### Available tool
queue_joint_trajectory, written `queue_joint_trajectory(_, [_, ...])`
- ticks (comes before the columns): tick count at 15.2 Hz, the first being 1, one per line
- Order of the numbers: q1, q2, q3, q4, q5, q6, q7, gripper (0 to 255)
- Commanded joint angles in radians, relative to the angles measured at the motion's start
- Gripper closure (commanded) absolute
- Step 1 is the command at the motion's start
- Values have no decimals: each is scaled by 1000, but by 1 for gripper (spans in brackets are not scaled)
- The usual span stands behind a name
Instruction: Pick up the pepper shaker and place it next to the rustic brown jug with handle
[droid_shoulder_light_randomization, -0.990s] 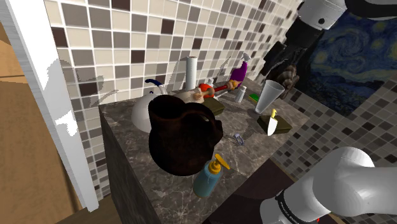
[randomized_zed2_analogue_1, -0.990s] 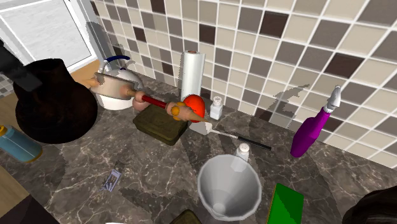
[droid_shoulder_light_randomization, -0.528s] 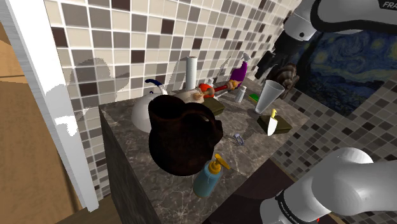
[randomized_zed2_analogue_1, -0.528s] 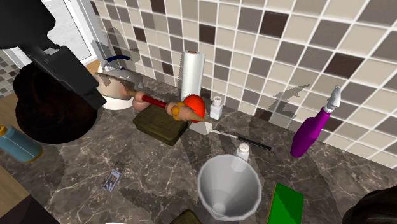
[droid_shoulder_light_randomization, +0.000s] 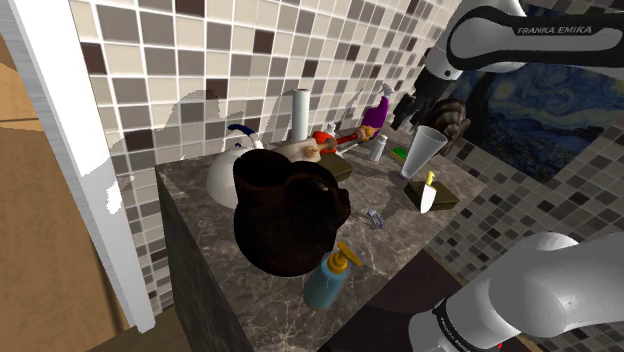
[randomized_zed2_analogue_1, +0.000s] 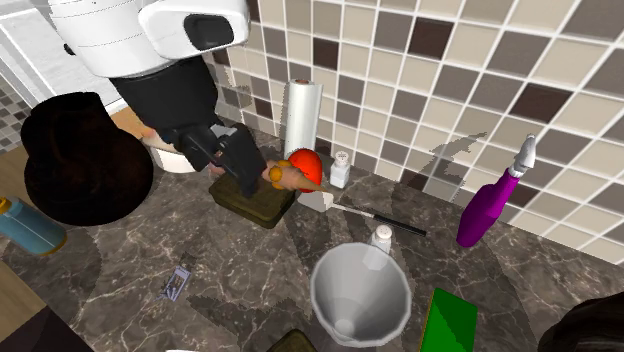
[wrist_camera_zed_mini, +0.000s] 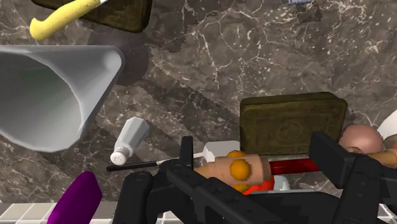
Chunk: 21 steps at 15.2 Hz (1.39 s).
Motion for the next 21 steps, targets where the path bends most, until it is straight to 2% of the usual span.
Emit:
queue_joint_trajectory(1, [-6, 65, -34, 27, -4, 37, -48, 0])
queue_joint_trajectory(6, [-13, 238, -103, 109, 13, 121, -156, 0])
queue_joint_trajectory(12, [-31, 465, -164, 249, 80, 191, -298, 0])
queue_joint_trajectory(19, [-96, 747, -180, 476, 188, 218, -457, 0])
queue_joint_trajectory(21, [-103, 767, -177, 485, 195, 229, -466, 0])
